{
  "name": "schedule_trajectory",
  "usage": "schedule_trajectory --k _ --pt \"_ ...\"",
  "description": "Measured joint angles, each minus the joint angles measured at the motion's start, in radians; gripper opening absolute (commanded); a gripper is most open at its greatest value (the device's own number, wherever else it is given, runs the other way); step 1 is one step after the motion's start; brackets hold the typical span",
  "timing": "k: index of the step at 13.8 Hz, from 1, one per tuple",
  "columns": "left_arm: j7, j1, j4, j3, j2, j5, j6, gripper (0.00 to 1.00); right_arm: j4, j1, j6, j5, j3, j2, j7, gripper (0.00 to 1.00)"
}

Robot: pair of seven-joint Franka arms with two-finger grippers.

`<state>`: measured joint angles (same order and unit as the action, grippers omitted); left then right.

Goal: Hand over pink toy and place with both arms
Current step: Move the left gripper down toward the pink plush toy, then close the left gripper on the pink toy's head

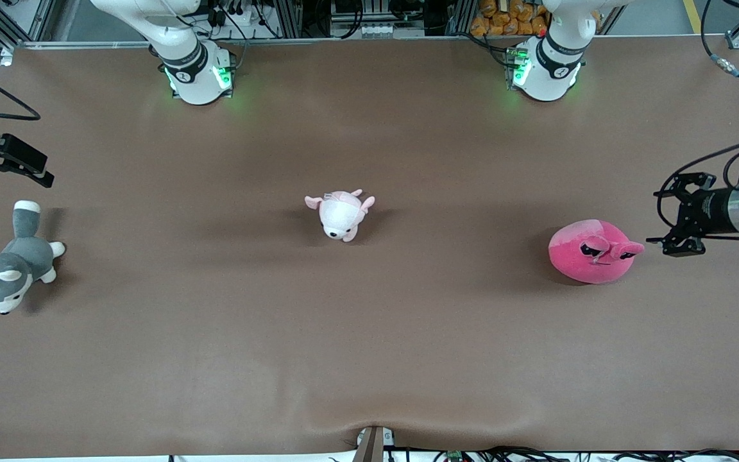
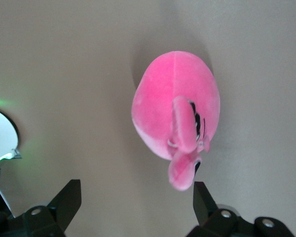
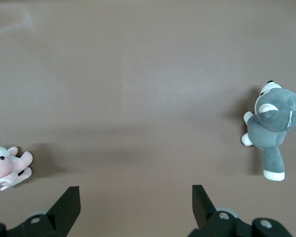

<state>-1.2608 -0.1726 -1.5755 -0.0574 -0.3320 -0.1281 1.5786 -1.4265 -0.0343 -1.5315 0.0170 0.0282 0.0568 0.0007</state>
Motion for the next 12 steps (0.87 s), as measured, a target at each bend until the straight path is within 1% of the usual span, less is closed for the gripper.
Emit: schedule_trajectory --k 2,7,12 --pt "-0.01 -0.001 0.001 0.0 -0.026 -0.016 0.022 1.0 0.0 0.0 0.0 0.0 0.0 0.0 0.0 1.0" --pt "-0.019 -0.002 0.003 -0.001 -0.043 -0.034 0.073 1.0 0.0 0.0 0.0 0.0 0.0 0.001 0.0 1.0" --pt "-0.019 -0.017 0.002 0.0 -0.11 -0.056 0.11 1.0 0.0 0.0 0.0 0.0 0.0 0.001 0.0 1.0"
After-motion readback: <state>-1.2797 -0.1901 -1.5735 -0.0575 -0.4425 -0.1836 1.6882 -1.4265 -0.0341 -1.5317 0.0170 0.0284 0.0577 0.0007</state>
